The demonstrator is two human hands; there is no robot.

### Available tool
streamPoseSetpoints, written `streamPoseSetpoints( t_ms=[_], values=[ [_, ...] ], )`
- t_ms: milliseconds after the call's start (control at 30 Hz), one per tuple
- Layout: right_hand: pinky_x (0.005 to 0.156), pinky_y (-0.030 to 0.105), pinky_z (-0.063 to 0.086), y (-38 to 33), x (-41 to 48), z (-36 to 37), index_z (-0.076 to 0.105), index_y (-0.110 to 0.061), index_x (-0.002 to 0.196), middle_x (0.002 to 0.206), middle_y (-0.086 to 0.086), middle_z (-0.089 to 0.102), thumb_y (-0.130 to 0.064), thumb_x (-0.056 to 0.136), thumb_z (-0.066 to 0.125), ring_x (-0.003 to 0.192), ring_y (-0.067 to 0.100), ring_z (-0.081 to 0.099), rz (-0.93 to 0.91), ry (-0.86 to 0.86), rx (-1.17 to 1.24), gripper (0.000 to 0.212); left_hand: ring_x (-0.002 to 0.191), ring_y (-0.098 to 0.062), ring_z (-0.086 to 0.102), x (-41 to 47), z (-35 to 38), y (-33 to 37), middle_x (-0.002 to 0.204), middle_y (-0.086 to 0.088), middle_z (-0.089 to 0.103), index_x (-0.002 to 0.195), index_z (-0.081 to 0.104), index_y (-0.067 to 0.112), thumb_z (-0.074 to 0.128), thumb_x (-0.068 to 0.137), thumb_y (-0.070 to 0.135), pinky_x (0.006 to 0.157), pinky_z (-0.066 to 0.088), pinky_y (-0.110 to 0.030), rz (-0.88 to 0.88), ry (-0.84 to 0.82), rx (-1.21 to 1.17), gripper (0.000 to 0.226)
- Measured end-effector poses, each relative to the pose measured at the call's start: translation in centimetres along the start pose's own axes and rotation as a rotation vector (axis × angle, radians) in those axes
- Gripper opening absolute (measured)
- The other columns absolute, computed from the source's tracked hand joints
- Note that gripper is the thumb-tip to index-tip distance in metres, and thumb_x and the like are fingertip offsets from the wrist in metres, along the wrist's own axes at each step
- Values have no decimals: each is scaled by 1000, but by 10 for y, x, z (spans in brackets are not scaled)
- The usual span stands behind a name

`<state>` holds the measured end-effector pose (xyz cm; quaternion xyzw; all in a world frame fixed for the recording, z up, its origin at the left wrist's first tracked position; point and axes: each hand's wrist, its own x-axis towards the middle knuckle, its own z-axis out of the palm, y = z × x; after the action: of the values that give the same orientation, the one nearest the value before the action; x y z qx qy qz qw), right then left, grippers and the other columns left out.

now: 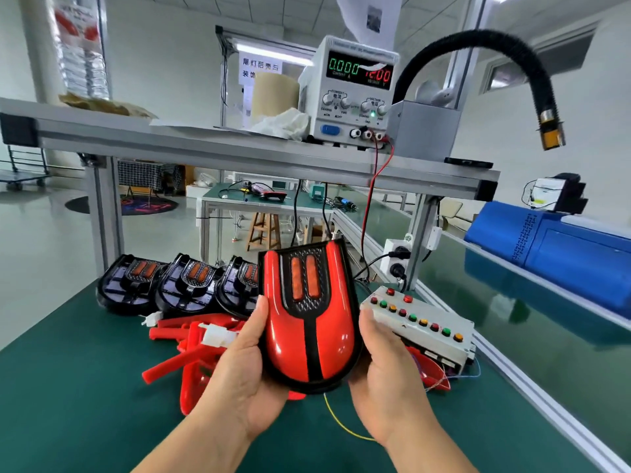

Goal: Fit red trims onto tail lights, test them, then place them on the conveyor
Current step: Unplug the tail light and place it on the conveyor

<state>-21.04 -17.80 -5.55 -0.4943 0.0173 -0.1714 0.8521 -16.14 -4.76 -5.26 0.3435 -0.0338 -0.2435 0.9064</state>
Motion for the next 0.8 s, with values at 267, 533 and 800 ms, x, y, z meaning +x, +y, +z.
streamPoseSetpoints(
  t_ms=[267,533,800],
  values=[
    [88,47,50,-77,-31,-54,74,-4,100,102,17,74,-29,95,52,92,29,70,-164,300,-110,34,89,-37,73,20,103,-38,103,-18,74,108,74,12,57,91,51,81,54,-50,-218,-71,215,46],
    [72,37,54,-166,-49,-145,78,-9,87,84,7,77,-28,95,60,64,15,70,-145,601,-78,27,78,-38,71,57,217,-121,95,-25,73,100,72,6,51,99,42,69,51,-54,-479,-139,334,42],
    [39,25,50,-198,-33,-217,70,-5,87,64,10,73,-11,90,63,46,20,67,-30,803,118,9,30,-36,57,94,271,-191,50,-21,64,65,67,1,45,102,27,27,42,-47,-646,-117,580,50]
  ],
)
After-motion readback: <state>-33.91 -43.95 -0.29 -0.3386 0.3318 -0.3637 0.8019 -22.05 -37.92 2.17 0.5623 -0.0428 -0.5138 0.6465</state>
